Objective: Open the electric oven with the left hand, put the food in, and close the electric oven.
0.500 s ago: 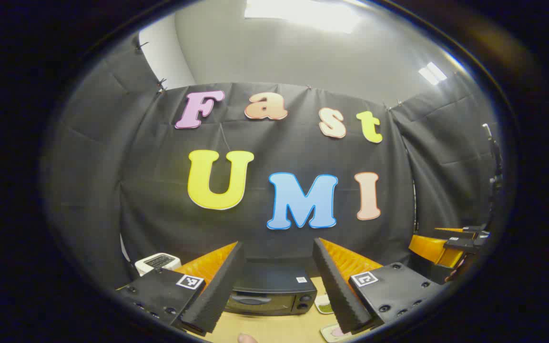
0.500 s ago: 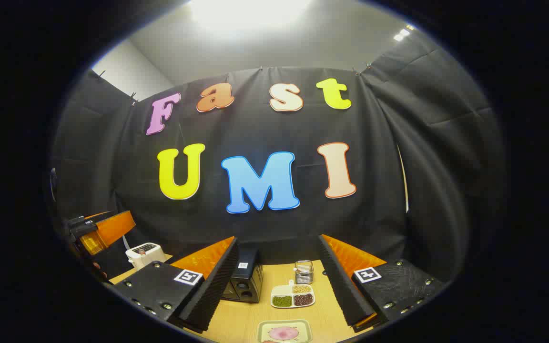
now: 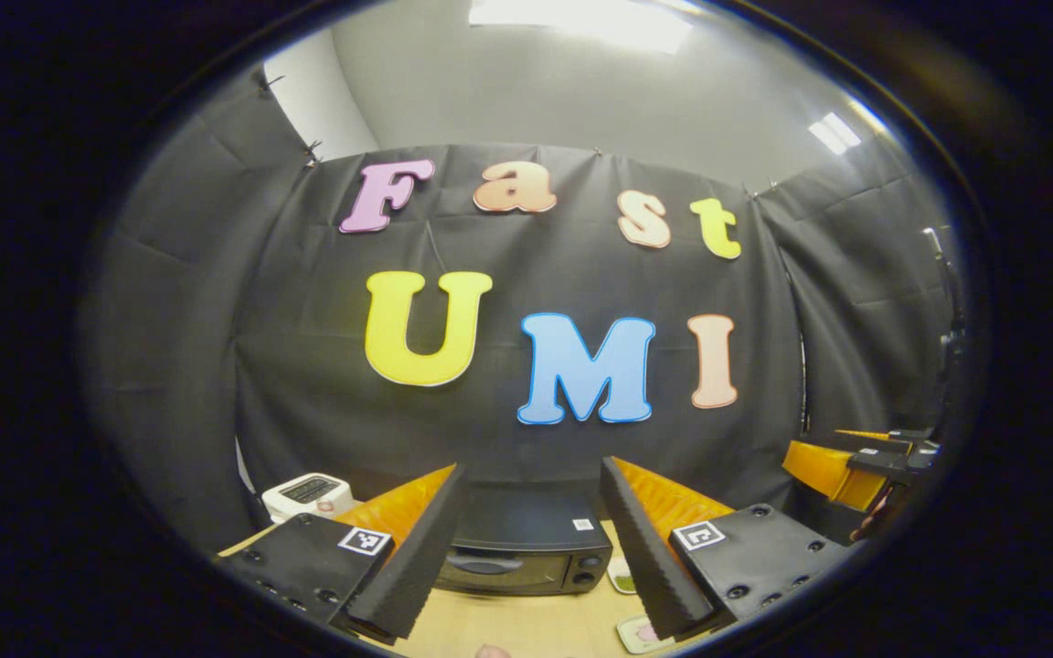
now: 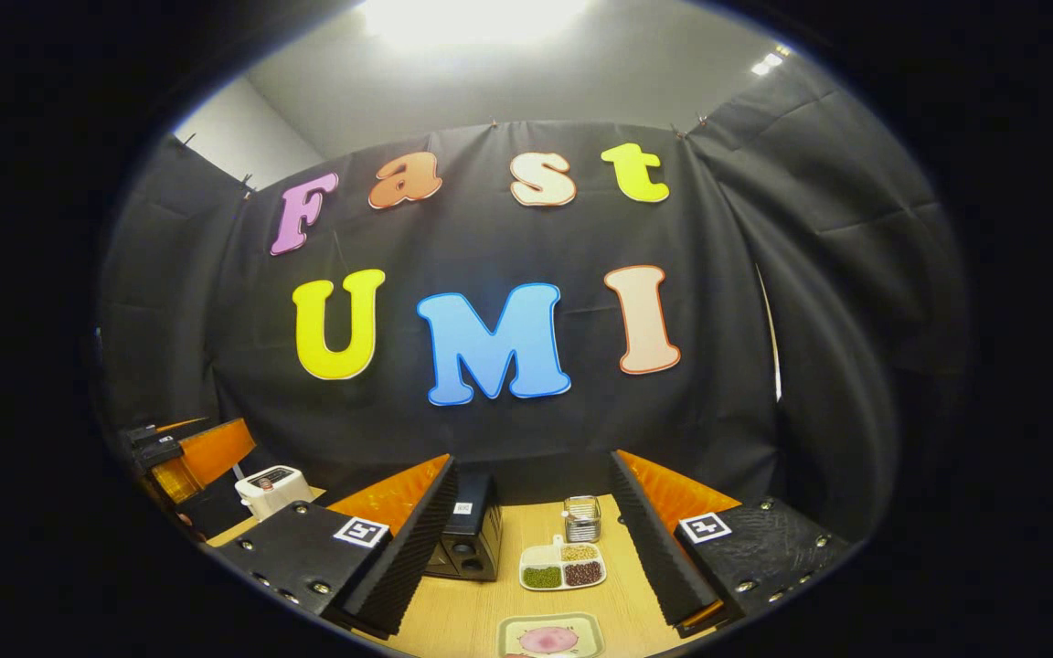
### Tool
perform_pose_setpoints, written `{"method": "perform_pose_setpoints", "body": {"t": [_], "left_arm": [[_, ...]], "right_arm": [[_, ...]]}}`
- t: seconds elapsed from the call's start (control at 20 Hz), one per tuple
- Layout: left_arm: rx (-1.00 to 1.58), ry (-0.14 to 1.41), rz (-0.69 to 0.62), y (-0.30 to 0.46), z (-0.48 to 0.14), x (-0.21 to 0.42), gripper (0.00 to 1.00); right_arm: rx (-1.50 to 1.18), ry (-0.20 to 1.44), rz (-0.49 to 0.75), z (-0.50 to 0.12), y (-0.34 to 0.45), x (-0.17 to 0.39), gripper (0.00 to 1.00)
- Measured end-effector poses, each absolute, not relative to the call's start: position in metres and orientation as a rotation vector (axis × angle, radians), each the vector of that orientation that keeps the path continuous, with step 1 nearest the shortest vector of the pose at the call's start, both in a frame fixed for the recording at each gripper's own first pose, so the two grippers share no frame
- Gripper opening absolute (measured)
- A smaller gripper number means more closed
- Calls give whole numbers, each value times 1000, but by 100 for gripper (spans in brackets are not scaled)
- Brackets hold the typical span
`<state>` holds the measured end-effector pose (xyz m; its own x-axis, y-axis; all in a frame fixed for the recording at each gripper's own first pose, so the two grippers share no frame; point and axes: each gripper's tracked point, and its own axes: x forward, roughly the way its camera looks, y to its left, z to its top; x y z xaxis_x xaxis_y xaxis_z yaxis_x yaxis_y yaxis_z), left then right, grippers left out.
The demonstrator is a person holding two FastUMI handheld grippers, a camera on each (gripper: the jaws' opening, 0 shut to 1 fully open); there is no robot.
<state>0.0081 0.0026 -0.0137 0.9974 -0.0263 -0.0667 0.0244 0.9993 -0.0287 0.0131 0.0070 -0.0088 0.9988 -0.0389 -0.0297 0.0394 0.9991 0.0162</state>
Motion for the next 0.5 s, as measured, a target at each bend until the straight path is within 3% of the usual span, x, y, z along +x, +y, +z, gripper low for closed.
{"method": "perform_pose_setpoints", "body": {"t": [0.05,0.15,0.25,0.5], "left_arm": [[-37,52,-32,7,-9,11,92],[-43,48,-39,18,-7,18,100],[-49,47,-48,24,-11,25,96],[-48,95,-29,42,-32,38,100]], "right_arm": [[19,17,-49,-4,11,15,99],[20,-18,-66,5,16,16,99],[15,-35,-69,7,24,19,99],[-4,-13,-49,-2,39,26,100]]}}
